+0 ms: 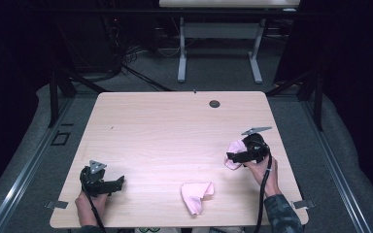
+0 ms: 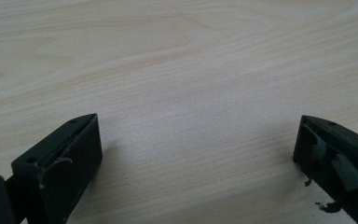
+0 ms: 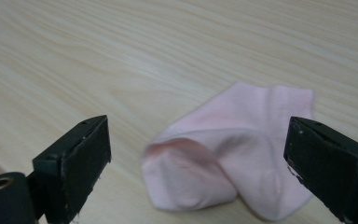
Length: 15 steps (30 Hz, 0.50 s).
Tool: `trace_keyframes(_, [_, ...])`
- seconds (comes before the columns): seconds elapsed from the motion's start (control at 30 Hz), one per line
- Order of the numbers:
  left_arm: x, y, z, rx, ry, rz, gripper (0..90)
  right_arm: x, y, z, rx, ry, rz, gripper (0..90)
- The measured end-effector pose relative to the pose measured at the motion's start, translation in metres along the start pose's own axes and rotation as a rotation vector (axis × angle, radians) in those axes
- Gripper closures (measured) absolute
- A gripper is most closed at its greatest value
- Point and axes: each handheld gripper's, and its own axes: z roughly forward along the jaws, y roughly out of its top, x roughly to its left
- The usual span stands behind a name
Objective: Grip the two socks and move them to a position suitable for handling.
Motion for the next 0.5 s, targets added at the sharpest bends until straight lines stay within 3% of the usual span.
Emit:
trace_keyframes(0.1, [0.000,0.000,0.000,0.000,0.000,0.000,1.1,-0.009,0.001,0.010,0.018,-0.006,0.041,7.0])
trace_keyframes(0.3, [0.000,0.000,0.000,0.000,0.000,0.000,1.2,-0.016,0.002,0.029,0.062,-0.038,0.063,16.3])
trace_keyframes(0.33, [0.000,0.000,0.000,-0.001,0.000,0.000,1.2,-0.016,0.002,0.034,0.076,-0.045,0.073,23.5])
trace_keyframes(0.37, [0.000,0.000,0.000,0.000,0.000,0.000,1.2,-0.016,0.002,0.034,0.076,-0.045,0.073,23.5])
trace_keyframes(0.5, [0.000,0.000,0.000,-0.001,-0.001,0.000,1.2,-0.014,-0.001,0.041,0.102,-0.096,0.067,37.3])
